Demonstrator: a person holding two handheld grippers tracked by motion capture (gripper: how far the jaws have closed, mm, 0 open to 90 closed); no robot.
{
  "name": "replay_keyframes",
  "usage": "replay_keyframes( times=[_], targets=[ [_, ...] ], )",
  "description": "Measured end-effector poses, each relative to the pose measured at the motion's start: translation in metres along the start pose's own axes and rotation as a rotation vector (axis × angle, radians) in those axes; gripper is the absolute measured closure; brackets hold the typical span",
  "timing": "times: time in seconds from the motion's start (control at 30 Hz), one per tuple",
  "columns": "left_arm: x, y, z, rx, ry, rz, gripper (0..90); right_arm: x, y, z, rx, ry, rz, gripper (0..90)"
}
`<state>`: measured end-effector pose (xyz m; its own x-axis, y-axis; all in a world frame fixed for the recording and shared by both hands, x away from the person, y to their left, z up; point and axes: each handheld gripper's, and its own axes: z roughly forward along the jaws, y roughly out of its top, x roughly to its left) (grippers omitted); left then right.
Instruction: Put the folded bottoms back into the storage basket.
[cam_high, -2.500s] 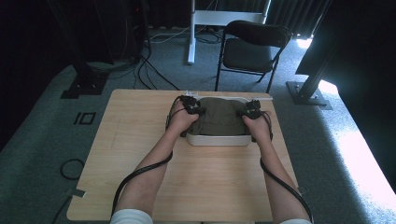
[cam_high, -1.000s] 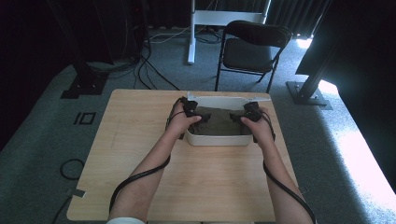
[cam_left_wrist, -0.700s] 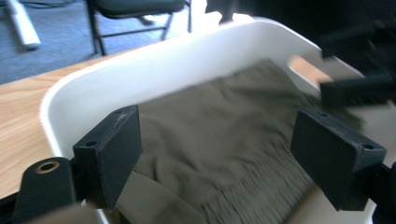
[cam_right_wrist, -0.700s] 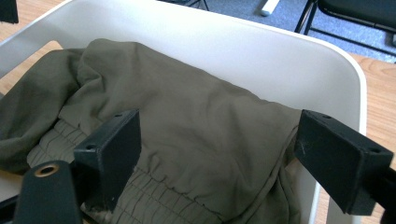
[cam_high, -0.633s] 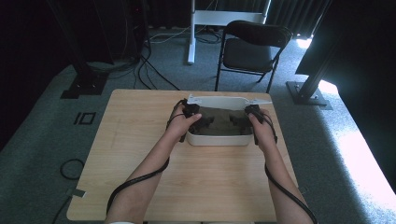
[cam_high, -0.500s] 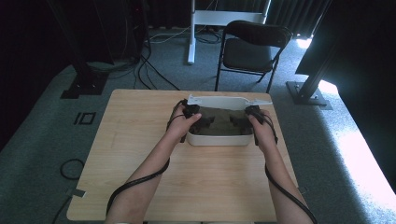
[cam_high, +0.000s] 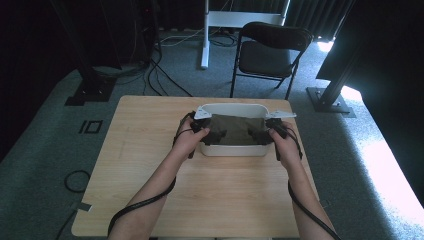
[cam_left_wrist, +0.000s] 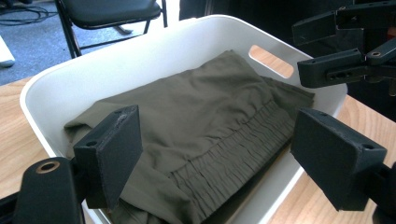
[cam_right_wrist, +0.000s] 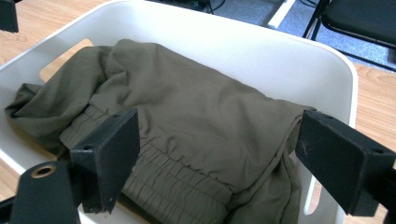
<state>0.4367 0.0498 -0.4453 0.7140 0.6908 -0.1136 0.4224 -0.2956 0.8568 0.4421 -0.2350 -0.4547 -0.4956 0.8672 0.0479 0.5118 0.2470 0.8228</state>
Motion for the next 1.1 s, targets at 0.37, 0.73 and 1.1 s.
replay_keyframes(
  times=[0.37,0.73,1.1],
  targets=[
    [-0.016,-0.007,-0.013,-0.031,-0.032,0.032,17.8,0.011,-0.009,-0.012,-0.013,0.027,-0.026,13.7],
    [-0.03,-0.022,-0.025,-0.031,-0.051,0.072,17.8,0.024,-0.025,-0.029,-0.029,0.055,-0.058,13.7],
    [-0.04,-0.038,-0.033,-0.026,-0.072,0.091,17.7,0.03,-0.048,-0.043,-0.046,0.079,-0.056,13.7]
  ],
)
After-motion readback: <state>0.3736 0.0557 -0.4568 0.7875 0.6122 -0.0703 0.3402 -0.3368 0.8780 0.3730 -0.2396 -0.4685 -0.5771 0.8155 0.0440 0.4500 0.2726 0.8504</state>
